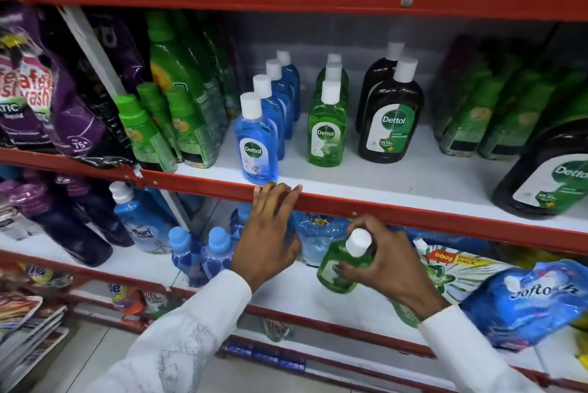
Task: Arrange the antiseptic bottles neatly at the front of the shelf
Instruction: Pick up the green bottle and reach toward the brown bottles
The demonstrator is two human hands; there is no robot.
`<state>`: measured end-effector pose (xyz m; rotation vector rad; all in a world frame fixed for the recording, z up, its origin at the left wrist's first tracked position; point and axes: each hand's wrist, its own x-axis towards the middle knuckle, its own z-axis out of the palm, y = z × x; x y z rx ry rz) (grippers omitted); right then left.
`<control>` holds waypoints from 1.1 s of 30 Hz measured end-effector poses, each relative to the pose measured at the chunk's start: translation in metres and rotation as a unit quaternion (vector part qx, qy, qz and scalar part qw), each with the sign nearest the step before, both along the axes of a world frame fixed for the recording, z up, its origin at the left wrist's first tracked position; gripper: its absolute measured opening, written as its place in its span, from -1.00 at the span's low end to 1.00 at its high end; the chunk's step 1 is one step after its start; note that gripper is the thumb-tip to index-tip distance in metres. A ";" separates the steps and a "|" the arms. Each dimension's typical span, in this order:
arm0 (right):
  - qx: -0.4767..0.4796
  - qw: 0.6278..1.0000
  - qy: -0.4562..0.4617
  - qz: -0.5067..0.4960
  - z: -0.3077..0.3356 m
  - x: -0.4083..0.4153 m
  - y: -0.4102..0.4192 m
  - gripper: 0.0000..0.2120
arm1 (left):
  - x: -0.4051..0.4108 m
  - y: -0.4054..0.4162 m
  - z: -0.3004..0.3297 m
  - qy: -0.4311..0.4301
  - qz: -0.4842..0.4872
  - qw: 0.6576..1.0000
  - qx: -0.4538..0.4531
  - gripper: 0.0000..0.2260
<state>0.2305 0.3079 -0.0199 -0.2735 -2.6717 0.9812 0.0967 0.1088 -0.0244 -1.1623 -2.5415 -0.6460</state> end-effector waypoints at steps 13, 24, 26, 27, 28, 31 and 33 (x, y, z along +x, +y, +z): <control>0.080 0.986 0.147 0.010 0.153 -0.081 -0.002 -0.35 | -0.005 0.000 -0.012 -0.024 -0.013 0.998 0.057 -0.18; 0.108 0.991 0.069 0.048 0.130 -0.134 0.001 -0.23 | 0.000 0.003 -0.009 -0.001 0.013 1.000 0.028 -0.28; 0.107 0.990 0.077 0.049 0.127 -0.134 0.000 -0.25 | 0.002 0.006 -0.009 -0.003 0.024 0.999 0.036 -0.32; 0.102 0.990 0.085 0.047 0.125 -0.132 0.002 -0.25 | 0.003 0.007 -0.009 -0.002 0.024 0.999 0.041 -0.34; 0.099 0.990 0.096 0.043 0.123 -0.129 0.003 -0.24 | 0.004 0.010 -0.009 0.001 0.017 0.999 0.047 -0.35; 0.067 0.989 0.126 0.028 0.116 -0.113 0.012 -0.16 | 0.009 0.022 -0.008 0.027 -0.022 0.997 0.066 -0.44; 0.015 0.987 0.159 0.008 0.107 -0.094 0.020 -0.18 | 0.012 0.033 -0.004 0.046 -0.043 0.995 0.071 -0.50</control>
